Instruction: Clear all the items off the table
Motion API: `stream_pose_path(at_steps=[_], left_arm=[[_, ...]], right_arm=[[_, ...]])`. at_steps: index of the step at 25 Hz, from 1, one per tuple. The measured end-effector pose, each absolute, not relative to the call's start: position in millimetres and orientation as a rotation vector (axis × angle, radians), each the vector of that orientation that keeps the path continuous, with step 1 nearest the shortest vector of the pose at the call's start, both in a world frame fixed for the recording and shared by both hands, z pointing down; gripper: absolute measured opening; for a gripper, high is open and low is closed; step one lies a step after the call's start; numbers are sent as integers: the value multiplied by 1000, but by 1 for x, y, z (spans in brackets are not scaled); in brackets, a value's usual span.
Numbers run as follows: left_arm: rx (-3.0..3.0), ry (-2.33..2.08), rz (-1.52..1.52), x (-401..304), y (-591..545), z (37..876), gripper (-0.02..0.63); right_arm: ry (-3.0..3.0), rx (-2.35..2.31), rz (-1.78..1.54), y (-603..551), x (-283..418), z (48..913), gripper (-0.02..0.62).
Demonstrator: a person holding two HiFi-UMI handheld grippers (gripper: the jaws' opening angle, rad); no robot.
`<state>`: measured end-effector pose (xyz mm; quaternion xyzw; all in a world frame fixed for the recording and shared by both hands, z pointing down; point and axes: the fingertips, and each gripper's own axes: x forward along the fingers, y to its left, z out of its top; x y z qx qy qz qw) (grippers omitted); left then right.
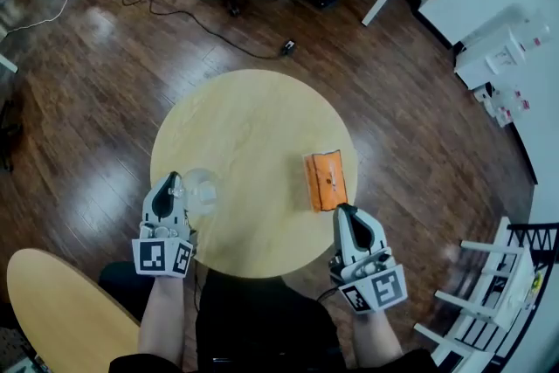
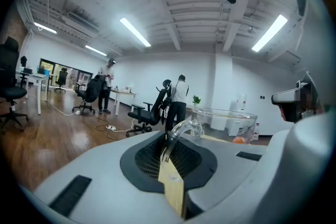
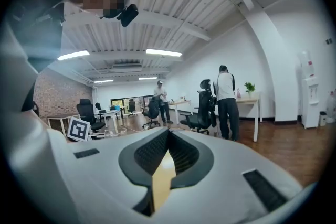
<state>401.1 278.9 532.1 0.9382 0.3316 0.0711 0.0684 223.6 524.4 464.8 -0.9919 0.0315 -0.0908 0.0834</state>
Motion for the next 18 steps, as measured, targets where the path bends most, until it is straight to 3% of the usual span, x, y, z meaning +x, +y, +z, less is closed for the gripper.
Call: stream_pose_path(at_steps=[10, 18], left_arm=[[2899, 495, 6, 327, 136, 435, 0], [2937, 67, -146, 238, -8, 407, 0]], right_arm=[[468, -2981, -12, 469, 267, 388, 2], [908, -2849, 30, 330, 276, 366, 2]])
